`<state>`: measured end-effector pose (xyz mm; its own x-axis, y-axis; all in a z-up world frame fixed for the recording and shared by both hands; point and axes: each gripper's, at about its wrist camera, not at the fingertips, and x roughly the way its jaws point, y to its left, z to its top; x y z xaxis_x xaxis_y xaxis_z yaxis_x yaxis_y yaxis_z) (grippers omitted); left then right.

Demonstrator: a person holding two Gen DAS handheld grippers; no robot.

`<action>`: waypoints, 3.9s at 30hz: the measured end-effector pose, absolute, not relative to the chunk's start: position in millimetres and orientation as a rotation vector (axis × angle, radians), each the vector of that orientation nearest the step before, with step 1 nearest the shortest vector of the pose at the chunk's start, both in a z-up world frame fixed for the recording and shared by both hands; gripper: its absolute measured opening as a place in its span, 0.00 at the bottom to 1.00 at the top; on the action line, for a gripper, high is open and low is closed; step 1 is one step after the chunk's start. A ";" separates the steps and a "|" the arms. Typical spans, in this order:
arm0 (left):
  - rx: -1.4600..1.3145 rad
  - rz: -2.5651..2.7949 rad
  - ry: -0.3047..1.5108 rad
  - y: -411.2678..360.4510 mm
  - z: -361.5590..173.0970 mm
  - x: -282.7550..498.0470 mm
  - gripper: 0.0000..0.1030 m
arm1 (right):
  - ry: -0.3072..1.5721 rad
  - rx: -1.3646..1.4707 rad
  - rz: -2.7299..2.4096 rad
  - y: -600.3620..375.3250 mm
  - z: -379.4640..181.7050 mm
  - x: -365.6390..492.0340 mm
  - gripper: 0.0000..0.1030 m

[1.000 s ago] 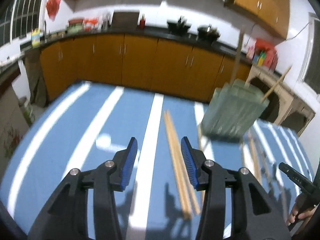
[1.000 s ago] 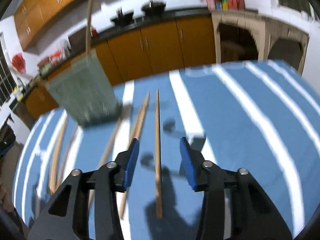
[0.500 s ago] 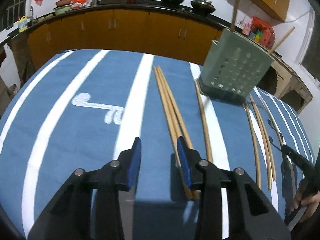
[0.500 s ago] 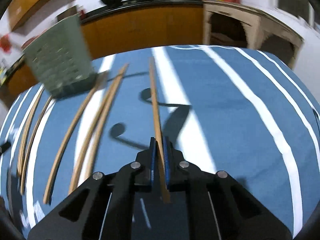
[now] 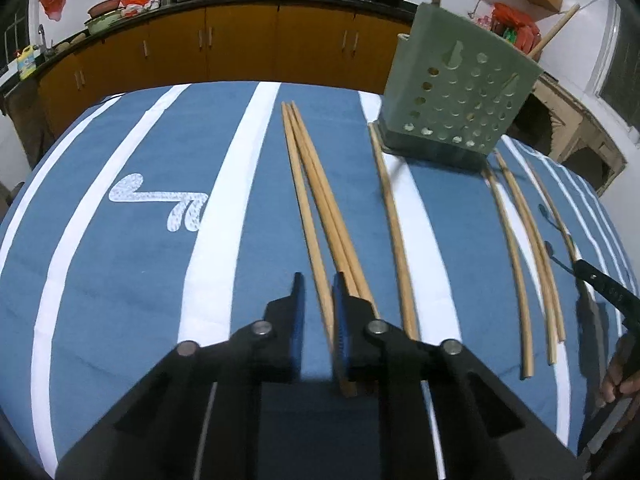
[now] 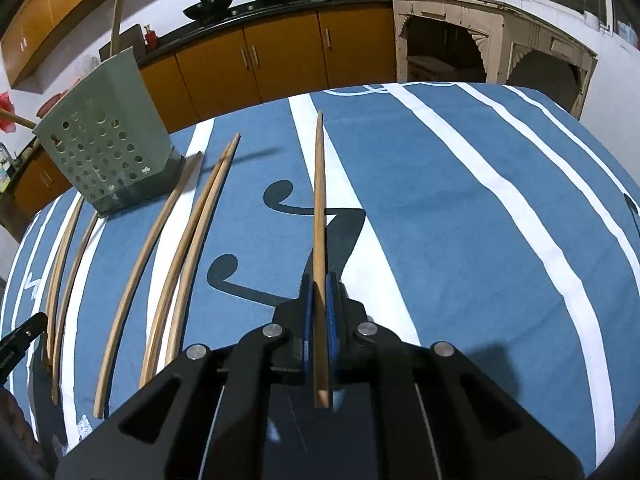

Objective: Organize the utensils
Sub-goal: 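Grasp another chopstick with the left gripper while the right gripper grasps one, then lift both chopsticks and carry them over the green holder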

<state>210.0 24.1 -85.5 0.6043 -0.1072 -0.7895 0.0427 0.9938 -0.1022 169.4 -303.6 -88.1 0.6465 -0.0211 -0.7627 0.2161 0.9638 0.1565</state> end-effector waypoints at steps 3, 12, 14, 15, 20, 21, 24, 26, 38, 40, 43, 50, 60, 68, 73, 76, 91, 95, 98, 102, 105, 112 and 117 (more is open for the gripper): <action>-0.079 -0.064 0.919 28.3 -85.0 215.2 0.09 | 0.859 0.229 -0.128 -300.6 -88.1 168.7 0.07; -0.025 -0.027 0.903 42.6 -85.4 225.4 0.09 | 0.854 0.212 -0.125 -300.3 -87.9 170.0 0.07; -0.003 -0.027 0.897 40.2 -85.7 223.4 0.09 | 0.855 0.211 -0.126 -300.2 -87.8 170.5 0.08; -0.002 -0.027 0.897 39.9 -85.6 223.2 0.10 | 0.855 0.210 -0.126 -300.5 -87.7 170.6 0.08; -0.012 -0.031 0.896 41.6 -85.7 222.4 0.10 | 0.855 0.209 -0.124 -299.2 -87.9 169.5 0.08; -0.012 -0.031 0.896 41.9 -85.7 222.0 0.10 | 0.856 0.206 -0.124 -298.9 -87.8 168.2 0.08; -0.008 -0.032 0.897 41.3 -85.8 219.4 0.10 | 0.858 0.191 -0.123 -296.2 -87.9 162.5 0.08; -0.010 -0.035 0.896 41.7 -85.8 215.7 0.10 | 0.858 0.196 -0.117 -296.7 -88.1 159.1 0.08; -0.027 -0.037 0.903 45.9 -81.9 208.4 0.08 | 0.818 0.236 -0.099 -303.2 -77.1 149.7 0.07; -0.027 -0.035 0.886 48.5 -75.2 205.5 0.08 | 0.792 0.231 -0.102 -304.9 -68.8 147.1 0.07; -0.027 -0.034 0.853 50.8 -63.4 201.2 0.08 | 0.755 0.232 -0.102 -307.6 -55.8 144.6 0.07; -0.043 -0.042 0.727 57.7 -20.0 187.5 0.08 | 0.647 0.224 -0.098 -308.3 -22.5 137.5 0.07; -0.105 -0.053 0.565 64.7 36.0 175.3 0.08 | 0.515 0.228 -0.074 -308.6 17.1 132.9 0.07; -0.113 -0.063 0.521 63.3 55.2 174.7 0.08 | 0.478 0.247 -0.046 -307.4 31.7 135.1 0.07; -0.110 -0.083 0.491 61.7 70.3 174.0 0.08 | 0.455 0.266 -0.027 -309.5 45.9 137.7 0.07; -0.112 -0.103 0.472 60.9 82.9 174.2 0.07 | 0.438 0.264 -0.019 -310.4 56.2 138.6 0.07; -0.065 -0.175 0.393 45.2 131.7 161.9 0.07 | 0.342 0.252 0.087 -299.2 111.8 135.1 0.07; -0.068 -0.224 0.367 31.6 148.6 159.1 0.07 | 0.293 0.249 0.124 -290.6 133.9 138.4 0.07; -0.072 -0.251 0.324 16.3 165.5 160.2 0.07 | 0.240 0.257 0.156 -283.2 153.8 142.4 0.07; -0.077 -0.245 0.232 -5.1 191.3 168.1 0.07 | 0.168 0.245 0.171 -270.5 173.8 150.5 0.07; -0.082 -0.212 0.164 -17.1 207.5 178.3 0.07 | 0.129 0.247 0.174 -260.6 184.2 165.0 0.07; -0.123 -0.142 0.073 -30.6 213.3 212.1 0.07 | 0.077 0.227 0.137 -241.4 174.5 195.9 0.07; -0.146 -0.116 0.123 -35.5 181.6 246.5 0.07 | 0.129 0.240 0.128 -235.1 144.5 221.2 0.07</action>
<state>246.5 -35.5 181.6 0.9857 -0.1243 -0.1134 0.1064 0.9827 -0.1516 221.2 -235.1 144.5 0.9836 0.1414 -0.1121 -0.1106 0.9633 0.2446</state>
